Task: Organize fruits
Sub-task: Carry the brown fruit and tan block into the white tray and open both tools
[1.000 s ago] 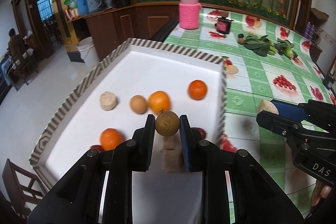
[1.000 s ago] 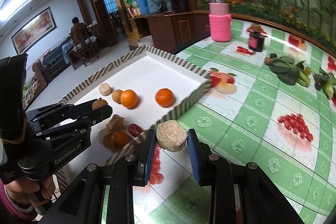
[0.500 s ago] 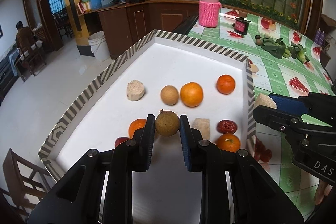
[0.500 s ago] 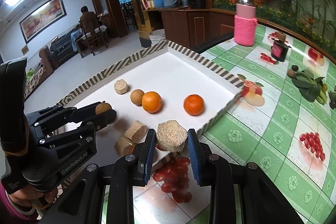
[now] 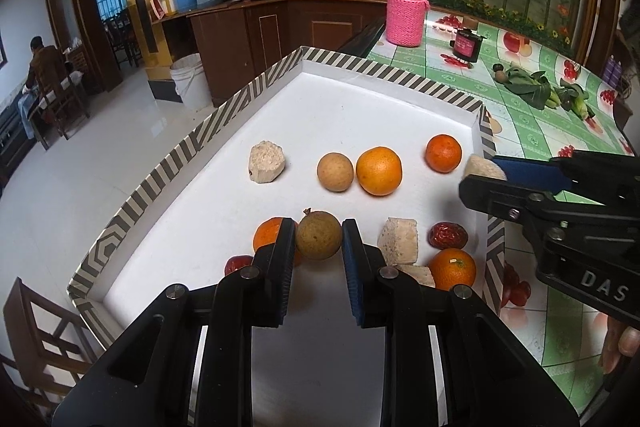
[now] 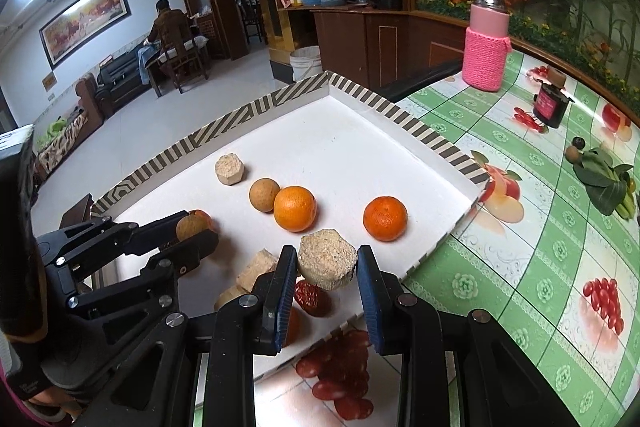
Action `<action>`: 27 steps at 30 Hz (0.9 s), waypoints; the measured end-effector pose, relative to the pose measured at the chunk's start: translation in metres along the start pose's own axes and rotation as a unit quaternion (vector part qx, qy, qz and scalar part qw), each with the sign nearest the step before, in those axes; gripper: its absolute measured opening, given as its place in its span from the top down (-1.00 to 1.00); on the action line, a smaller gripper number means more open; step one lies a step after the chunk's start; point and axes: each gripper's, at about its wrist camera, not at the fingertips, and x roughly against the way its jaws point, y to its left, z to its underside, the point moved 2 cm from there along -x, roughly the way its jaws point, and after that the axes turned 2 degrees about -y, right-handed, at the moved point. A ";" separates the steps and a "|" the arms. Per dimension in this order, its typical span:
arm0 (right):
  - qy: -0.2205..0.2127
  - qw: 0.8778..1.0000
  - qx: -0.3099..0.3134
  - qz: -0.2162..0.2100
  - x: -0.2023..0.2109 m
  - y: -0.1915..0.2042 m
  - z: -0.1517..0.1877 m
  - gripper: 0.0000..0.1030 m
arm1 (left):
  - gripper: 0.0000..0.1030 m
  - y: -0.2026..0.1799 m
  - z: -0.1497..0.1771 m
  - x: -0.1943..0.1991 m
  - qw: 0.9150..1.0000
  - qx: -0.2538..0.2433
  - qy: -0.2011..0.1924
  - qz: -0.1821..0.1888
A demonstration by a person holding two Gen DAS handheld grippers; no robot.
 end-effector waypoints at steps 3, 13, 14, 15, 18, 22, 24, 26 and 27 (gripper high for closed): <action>0.004 1.000 0.000 -0.001 -0.005 0.000 -0.002 0.43 | 0.56 0.000 0.000 0.000 1.000 -0.003 -0.002 -0.002; 0.027 1.000 0.003 -0.005 -0.031 -0.004 -0.006 0.43 | 0.55 -0.006 0.002 0.000 1.000 -0.015 -0.007 -0.008; 0.031 1.000 0.004 -0.004 -0.034 -0.004 -0.006 0.43 | 0.55 -0.006 0.002 0.000 1.000 -0.015 -0.007 -0.008; 0.034 0.999 0.005 -0.003 -0.037 -0.005 -0.006 0.43 | 0.55 -0.006 0.002 0.000 1.000 -0.014 -0.007 -0.008; 0.040 0.999 0.002 -0.008 -0.043 -0.005 -0.005 0.43 | 0.55 -0.006 0.002 0.000 1.000 -0.011 -0.007 -0.010; 0.034 0.999 -0.001 -0.009 -0.045 -0.007 -0.005 0.42 | 0.55 -0.004 0.002 0.001 1.000 -0.003 -0.004 -0.007; 0.031 0.999 0.000 -0.008 -0.041 -0.006 -0.004 0.41 | 0.53 -0.004 0.002 0.001 1.000 -0.001 -0.004 -0.006; 0.025 1.000 -0.002 -0.007 -0.037 -0.007 -0.005 0.41 | 0.43 -0.004 0.001 0.001 1.000 0.000 -0.002 -0.005; 0.021 1.000 -0.004 -0.008 -0.033 -0.008 -0.005 0.40 | 0.35 -0.004 0.001 0.002 1.000 0.001 -0.003 -0.005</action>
